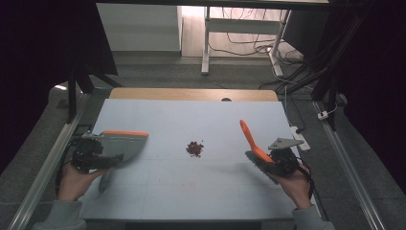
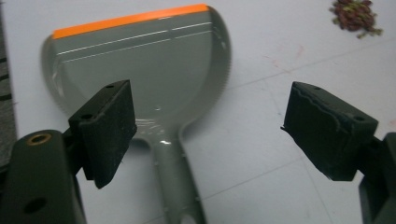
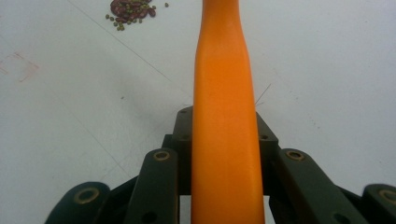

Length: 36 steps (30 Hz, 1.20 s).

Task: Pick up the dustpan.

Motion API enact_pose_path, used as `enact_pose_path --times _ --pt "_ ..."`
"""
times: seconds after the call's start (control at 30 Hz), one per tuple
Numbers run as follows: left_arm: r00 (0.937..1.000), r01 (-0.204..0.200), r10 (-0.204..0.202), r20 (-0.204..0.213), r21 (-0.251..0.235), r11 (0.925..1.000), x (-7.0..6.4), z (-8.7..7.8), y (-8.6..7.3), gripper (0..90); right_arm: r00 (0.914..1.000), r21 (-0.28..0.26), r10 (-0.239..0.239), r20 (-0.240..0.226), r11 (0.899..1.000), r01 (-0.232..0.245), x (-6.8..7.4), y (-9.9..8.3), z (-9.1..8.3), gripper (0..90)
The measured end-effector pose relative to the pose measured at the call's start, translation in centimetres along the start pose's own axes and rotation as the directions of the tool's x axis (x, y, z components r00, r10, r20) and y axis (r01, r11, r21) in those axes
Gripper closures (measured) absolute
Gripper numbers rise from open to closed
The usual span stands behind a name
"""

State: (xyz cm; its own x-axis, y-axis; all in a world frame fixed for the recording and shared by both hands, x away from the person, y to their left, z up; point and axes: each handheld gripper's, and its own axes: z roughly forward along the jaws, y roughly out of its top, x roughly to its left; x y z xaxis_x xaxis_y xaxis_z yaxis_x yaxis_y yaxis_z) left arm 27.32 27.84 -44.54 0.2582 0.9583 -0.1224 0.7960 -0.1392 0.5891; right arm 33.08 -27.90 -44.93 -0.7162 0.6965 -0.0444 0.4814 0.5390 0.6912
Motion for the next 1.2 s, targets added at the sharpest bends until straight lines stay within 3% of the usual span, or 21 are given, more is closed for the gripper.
enact_pose_path --times 0.17,0.4,0.8,0.93,1.2 --pt "0.9993 0.036 -0.036 -0.007 0.027 0.9990 1.0 0.2 -0.6 17.0 1.0000 0.007 -0.006 -0.004 1.000 0.006 0.2 0.1 0.3 70.9" --pt "0.9960 0.084 -0.080 -0.039 0.093 0.9921 2.1 1.9 -1.8 16.5 1.0000 0.015 -0.006 -0.008 1.000 0.006 0.3 0.1 0.6 70.9" --pt "0.9915 0.129 -0.130 -0.010 0.166 0.9776 2.3 4.7 -3.5 17.2 0.9999 0.021 -0.015 -0.006 1.000 0.015 0.4 0.0 0.8 70.9" --pt "0.9894 0.141 -0.144 0.012 0.149 0.9787 2.3 5.4 -3.7 21.6 0.9998 0.023 -0.018 0.003 1.000 0.018 0.5 0.0 0.8 70.8" --pt "0.9881 0.152 -0.154 0.004 0.127 0.9801 2.3 6.0 -3.6 33.3 0.9999 0.020 -0.014 0.009 1.000 0.014 0.4 -0.2 0.7 70.8"
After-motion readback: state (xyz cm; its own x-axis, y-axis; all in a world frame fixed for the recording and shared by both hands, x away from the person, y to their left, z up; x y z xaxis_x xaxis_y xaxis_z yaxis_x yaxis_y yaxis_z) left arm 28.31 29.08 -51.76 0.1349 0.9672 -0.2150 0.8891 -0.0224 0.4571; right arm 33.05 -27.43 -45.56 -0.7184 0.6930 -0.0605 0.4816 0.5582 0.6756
